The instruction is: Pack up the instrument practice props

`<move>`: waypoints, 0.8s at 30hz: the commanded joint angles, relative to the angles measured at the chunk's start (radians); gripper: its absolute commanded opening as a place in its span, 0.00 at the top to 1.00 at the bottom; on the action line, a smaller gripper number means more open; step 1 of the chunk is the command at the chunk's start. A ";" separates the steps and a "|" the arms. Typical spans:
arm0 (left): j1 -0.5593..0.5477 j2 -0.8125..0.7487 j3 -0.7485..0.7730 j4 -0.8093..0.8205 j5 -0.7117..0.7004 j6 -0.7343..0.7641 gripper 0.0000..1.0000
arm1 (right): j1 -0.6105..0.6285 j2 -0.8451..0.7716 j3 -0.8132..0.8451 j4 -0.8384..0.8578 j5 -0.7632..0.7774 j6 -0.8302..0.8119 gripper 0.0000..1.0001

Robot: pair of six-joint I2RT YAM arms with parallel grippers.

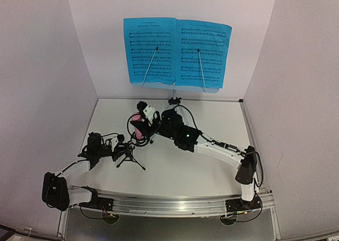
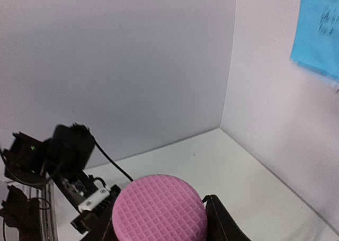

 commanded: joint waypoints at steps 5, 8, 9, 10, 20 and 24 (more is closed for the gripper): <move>0.041 0.039 0.104 -0.034 0.021 0.114 1.00 | 0.002 -0.223 0.049 0.065 0.001 0.043 1.00; 0.080 0.073 0.140 -0.016 0.037 0.103 1.00 | 0.002 -0.263 0.026 0.064 -0.004 0.068 1.00; 0.103 0.090 0.158 -0.014 0.049 0.111 1.00 | 0.002 -0.277 0.014 0.063 -0.013 0.070 1.00; 0.130 0.110 0.179 -0.014 0.063 0.122 1.00 | 0.003 -0.291 -0.001 0.063 -0.022 0.070 1.00; 0.329 0.461 0.546 0.016 0.232 0.225 1.00 | 0.002 -0.321 -0.107 0.055 -0.110 0.131 1.00; 0.351 0.608 0.702 -0.087 0.293 0.290 1.00 | 0.003 -0.320 -0.128 0.050 -0.097 0.153 1.00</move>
